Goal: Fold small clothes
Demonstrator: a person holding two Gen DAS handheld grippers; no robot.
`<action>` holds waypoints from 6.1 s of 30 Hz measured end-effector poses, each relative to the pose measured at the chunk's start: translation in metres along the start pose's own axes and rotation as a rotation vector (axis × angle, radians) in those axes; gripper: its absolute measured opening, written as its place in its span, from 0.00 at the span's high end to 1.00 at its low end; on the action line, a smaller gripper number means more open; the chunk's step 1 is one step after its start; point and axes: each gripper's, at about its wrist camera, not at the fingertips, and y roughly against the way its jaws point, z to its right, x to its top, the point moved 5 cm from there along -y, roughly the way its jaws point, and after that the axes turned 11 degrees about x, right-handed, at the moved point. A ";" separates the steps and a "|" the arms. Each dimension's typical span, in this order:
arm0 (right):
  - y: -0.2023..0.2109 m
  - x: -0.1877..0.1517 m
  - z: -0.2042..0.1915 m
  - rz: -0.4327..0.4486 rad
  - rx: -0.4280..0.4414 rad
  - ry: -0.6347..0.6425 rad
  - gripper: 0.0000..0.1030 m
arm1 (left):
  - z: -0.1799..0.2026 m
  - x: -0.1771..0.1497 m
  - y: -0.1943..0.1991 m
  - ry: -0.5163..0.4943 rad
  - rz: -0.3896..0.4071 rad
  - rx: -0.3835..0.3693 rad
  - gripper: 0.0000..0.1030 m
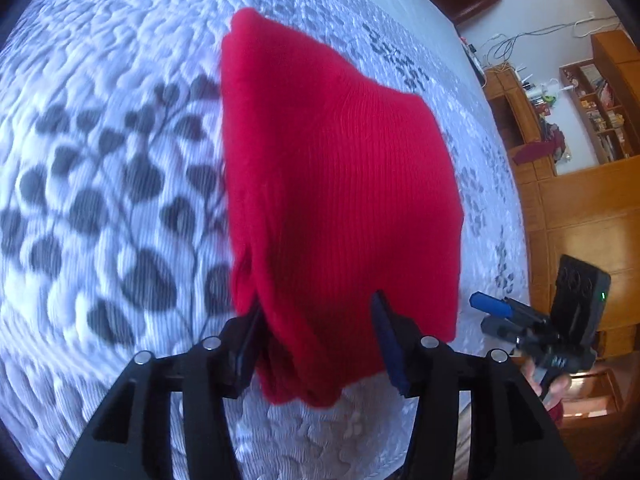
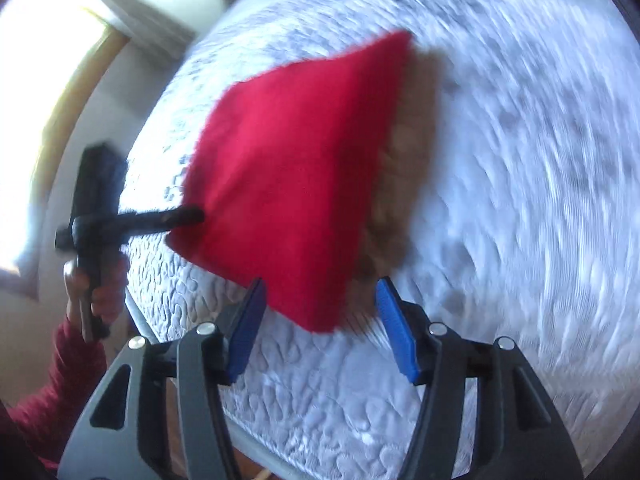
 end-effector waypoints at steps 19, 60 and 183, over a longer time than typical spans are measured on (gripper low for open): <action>0.004 0.000 0.001 -0.043 0.179 -0.128 0.88 | 0.007 -0.020 0.005 -0.041 -0.018 0.139 0.82; -0.020 0.172 0.071 0.022 0.047 -0.086 0.41 | 0.008 0.140 -0.007 -0.037 0.246 0.343 0.83; 0.123 0.062 0.086 0.088 0.022 -0.124 0.70 | 0.173 0.045 -0.028 -0.072 0.095 -0.106 0.68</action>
